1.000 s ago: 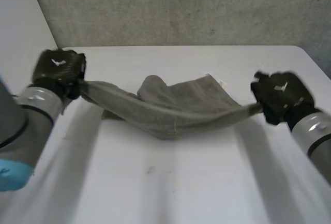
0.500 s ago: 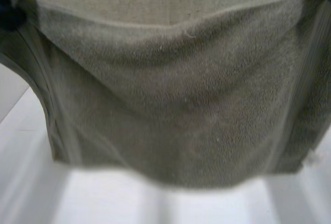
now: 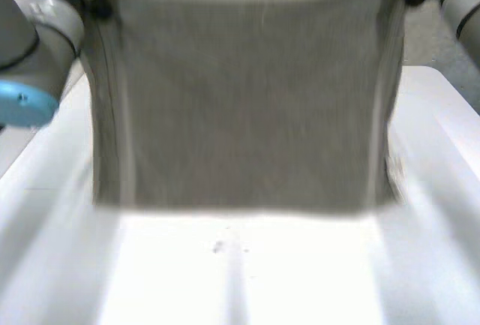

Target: Fold the towel.

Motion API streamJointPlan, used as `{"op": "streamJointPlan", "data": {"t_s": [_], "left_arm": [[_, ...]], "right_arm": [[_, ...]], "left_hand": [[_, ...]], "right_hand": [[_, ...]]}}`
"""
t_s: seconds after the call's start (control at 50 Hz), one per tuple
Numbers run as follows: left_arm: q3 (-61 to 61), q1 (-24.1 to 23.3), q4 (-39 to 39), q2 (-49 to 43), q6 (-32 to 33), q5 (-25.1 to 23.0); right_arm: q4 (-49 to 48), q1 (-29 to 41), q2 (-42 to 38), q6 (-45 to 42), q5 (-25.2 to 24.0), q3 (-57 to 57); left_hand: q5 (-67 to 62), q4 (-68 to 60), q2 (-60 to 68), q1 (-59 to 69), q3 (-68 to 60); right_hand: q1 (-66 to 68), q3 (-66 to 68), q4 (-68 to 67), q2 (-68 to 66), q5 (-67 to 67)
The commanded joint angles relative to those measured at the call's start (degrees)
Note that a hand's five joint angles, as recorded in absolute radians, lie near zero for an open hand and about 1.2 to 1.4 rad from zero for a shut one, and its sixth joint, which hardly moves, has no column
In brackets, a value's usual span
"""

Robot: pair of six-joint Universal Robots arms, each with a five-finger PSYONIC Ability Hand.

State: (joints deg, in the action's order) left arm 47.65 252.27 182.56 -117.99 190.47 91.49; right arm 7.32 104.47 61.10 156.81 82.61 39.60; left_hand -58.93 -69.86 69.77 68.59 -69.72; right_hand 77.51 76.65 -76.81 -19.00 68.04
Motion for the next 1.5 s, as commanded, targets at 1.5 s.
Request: {"op": "streamJointPlan", "data": {"t_s": [1.5], "left_arm": [[47.4, 3.0, 21.0, 0.1, 1.6, -3.8]], "right_arm": [[-18.8, -4.3, -7.9, -0.8, -4.1, 46.2]], "left_hand": [[-11.1, -10.1, 10.2, 11.4, -10.3]], "right_hand": [[-30.6, -29.7, 29.9, -27.9, -31.1]]}}
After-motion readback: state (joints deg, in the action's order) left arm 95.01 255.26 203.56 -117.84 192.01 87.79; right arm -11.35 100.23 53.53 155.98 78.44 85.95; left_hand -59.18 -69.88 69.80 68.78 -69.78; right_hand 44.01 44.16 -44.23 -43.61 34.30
